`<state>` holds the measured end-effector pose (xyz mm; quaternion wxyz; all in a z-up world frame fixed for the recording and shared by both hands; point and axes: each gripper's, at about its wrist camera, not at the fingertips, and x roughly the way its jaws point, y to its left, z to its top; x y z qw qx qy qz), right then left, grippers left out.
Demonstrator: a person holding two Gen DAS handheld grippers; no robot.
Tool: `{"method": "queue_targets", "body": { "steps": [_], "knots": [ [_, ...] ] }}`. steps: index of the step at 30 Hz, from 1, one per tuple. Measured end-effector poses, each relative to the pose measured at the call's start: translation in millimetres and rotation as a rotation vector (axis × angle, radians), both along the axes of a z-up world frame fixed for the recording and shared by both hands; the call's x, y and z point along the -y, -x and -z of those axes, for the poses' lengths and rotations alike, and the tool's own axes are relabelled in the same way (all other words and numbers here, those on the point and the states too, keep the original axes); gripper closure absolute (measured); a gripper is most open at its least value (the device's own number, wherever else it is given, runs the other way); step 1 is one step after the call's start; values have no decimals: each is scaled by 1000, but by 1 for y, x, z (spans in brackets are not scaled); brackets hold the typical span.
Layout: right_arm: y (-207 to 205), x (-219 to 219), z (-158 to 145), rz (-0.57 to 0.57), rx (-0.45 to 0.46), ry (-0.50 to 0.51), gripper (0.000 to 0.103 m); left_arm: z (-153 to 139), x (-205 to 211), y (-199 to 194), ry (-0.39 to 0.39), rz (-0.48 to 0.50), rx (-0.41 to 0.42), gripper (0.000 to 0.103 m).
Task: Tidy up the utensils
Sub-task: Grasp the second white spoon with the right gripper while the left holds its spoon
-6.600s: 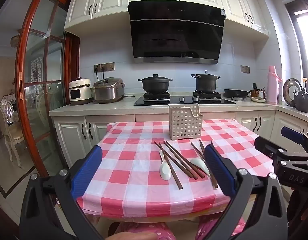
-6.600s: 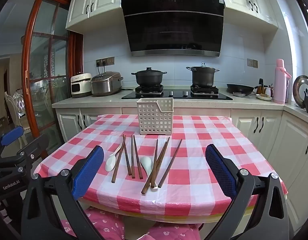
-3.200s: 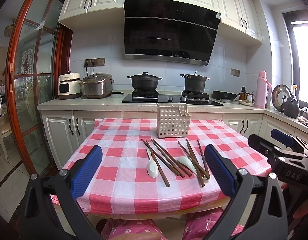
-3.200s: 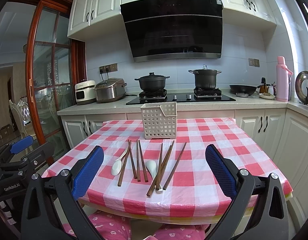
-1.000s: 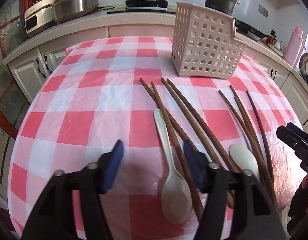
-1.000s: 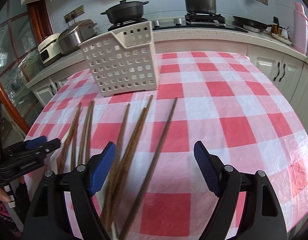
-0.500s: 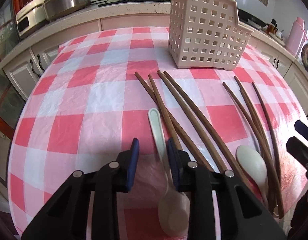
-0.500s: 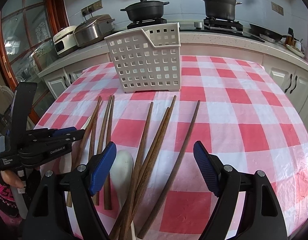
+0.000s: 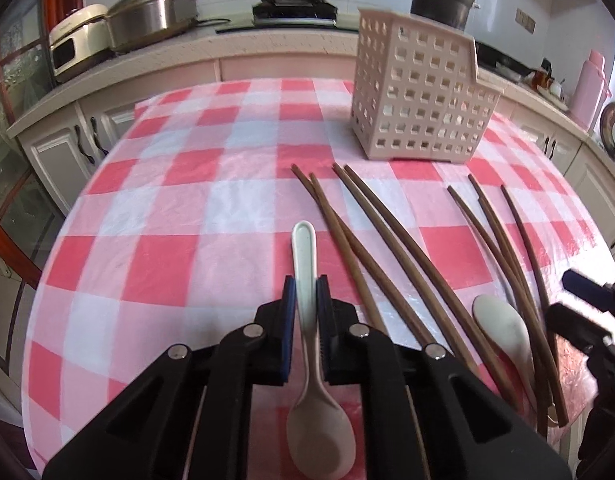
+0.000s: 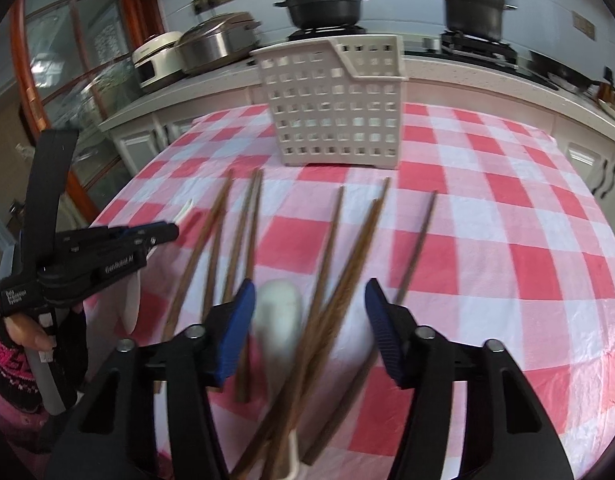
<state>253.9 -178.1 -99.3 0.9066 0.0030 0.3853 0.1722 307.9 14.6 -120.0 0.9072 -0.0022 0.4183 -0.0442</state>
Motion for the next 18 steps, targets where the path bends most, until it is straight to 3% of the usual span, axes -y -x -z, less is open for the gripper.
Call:
{"method": "queue_targets", "body": {
  "steps": [5,11,18],
  "knots": [
    [8,-19,3,-82,-29,27,66,-11,-11,16,22,-13,50,92],
    [8,-21,21,-75,-113,64,73,-18,-11,27,27,1,88,92],
    [1,-26,22,-58,-97,121,74,-16,-13,31,43,9,92,92]
  ]
}}
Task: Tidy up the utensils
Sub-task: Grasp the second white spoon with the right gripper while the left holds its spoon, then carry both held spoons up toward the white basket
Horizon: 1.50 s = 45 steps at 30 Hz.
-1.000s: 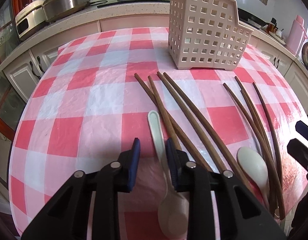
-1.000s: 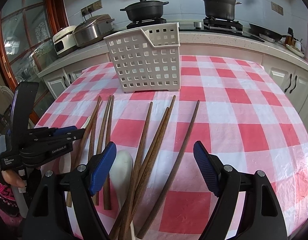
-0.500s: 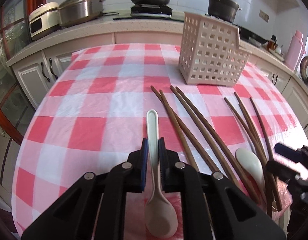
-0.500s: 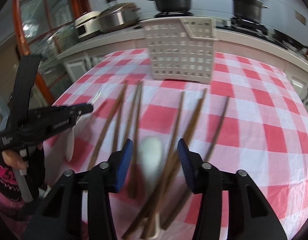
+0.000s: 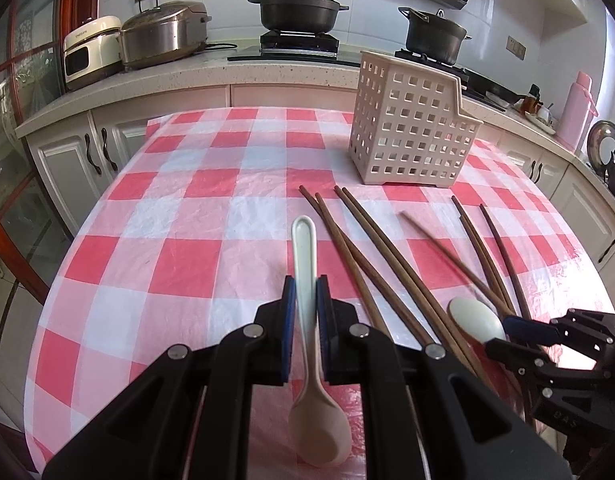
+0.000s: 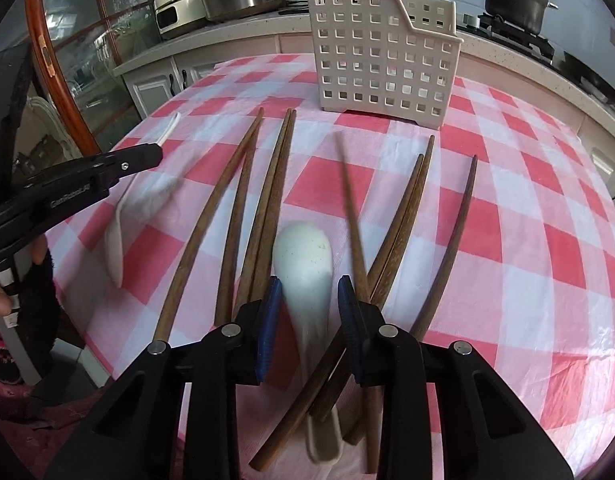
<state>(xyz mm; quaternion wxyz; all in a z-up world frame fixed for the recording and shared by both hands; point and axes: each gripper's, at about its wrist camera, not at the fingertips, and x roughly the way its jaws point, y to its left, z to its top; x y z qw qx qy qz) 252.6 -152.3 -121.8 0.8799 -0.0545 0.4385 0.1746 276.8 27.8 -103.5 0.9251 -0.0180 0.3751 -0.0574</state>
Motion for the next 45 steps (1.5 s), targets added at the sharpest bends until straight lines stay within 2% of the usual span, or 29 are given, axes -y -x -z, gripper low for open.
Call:
{"method": "queue_targets", "body": {
  "steps": [5,13,18,25,45],
  "knots": [
    [-4,-10,2,-2,20,40,73,0,1,2,5,14,7,92],
    [-7,-14,4,53,39,33,73,0,3,10,10,18,24,93],
    [-6,-8,-1,119,48,-45,74,-2,-3,16,12,17,28,92],
    [-10,-4,-26,136,106,-156,74,-13,-7,22,20,14,57,93],
    [-17,25,-65,185,238,-217,76,-48,20,8,7,68,131,93]
  ]
}}
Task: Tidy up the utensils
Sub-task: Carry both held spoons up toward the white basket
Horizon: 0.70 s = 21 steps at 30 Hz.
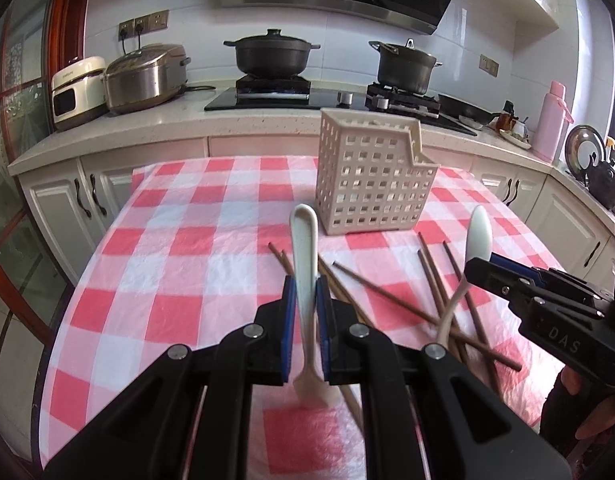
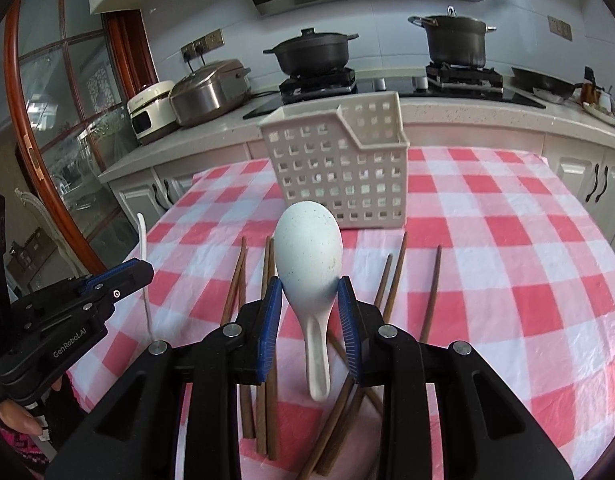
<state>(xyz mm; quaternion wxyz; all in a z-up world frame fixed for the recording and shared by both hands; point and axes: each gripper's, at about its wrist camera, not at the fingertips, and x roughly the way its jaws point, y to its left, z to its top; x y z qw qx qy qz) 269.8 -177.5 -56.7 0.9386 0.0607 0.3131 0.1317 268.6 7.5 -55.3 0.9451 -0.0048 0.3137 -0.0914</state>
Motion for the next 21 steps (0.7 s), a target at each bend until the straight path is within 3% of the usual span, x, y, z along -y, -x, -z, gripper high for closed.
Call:
{"method": "queue_targets", "body": {
  "steps": [1,2,3,9,13,18,21],
  "knots": [
    [-1,1,-2,1,4,-1,77,-3,2,-3,4,4,4,93],
    [-4,4,-5,3,10,2,94,-7,4,-6,7,10,10,93],
    [-7,6,-7,9,14,5,99,-10,6,-9,6,14,16,93],
    [-26,13,-6,-16,-11,34,98,-20,19,-32,-19,21,37,92],
    [-42,20,17,-15,-92,36,92,-15,19,-37,-15,8,18,93],
    [-65,25,36,-13,-156,7,67,-11,18,-40,-23,0,22,93],
    [-80,17,41,-19,-173,23,67,-10,18,-44,-33,1,29,93]
  ]
}}
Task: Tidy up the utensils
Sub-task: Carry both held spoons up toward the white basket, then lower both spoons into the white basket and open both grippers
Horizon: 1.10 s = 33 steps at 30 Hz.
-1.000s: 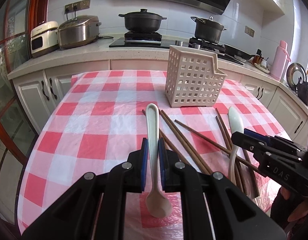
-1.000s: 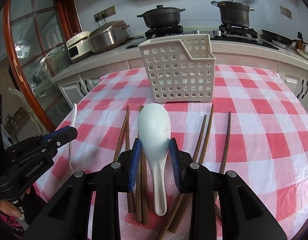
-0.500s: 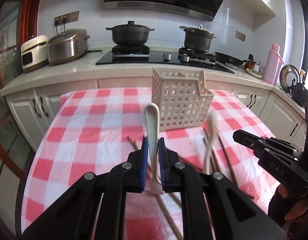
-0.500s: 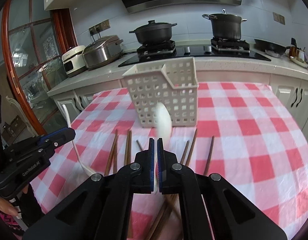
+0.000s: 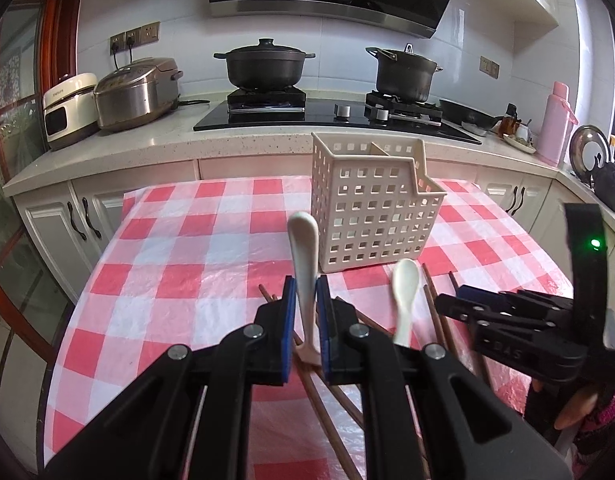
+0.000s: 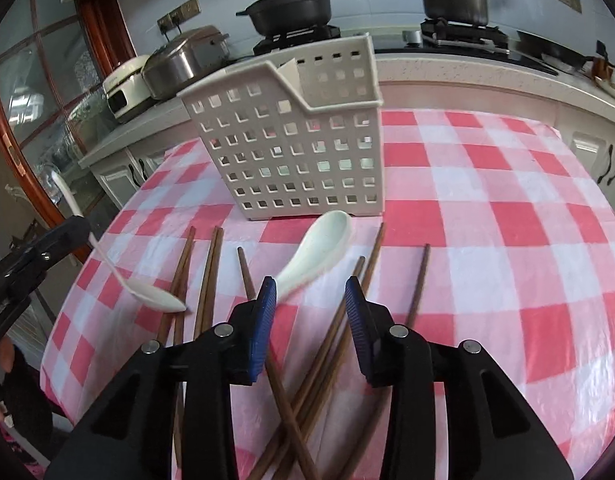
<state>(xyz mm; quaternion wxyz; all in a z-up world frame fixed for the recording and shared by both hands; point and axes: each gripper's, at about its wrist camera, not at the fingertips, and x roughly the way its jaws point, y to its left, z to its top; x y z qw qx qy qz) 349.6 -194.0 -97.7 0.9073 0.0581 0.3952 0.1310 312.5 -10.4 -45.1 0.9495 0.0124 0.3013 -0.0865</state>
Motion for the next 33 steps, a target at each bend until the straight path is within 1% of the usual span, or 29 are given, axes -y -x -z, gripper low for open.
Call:
{"method": "queue_targets", "body": {
  "steps": [6,12,17,19,20,21,22,23,26,28,33],
  "knots": [
    [-41,-3,15,36,-78,6,67,2,-1,-9,-6,21,13,93],
    [-68,-10,21,25,-100,39,67,1,-5,-18,5,29,17,93],
    [-81,-4,28,40,-128,32,67,3,-9,-24,10,29,9,93],
    [-81,-6,28,37,-125,56,72,3,-8,-25,8,30,7,93],
    [-80,-7,28,35,-123,59,87,3,-7,-25,8,31,6,93],
    [-78,-7,27,37,-114,55,92,3,-6,-25,8,33,5,93],
    [-76,-7,26,35,-105,53,93,3,-5,-25,7,35,5,93],
    [-73,-8,24,32,-90,58,97,3,-4,-24,6,36,6,93],
    [-59,-8,13,38,-28,76,98,0,-1,-22,4,40,10,93],
    [-53,-5,4,48,4,67,98,-2,2,-20,2,45,17,93],
    [-32,7,-27,91,124,24,98,-9,9,-16,5,60,31,93]
  ]
}}
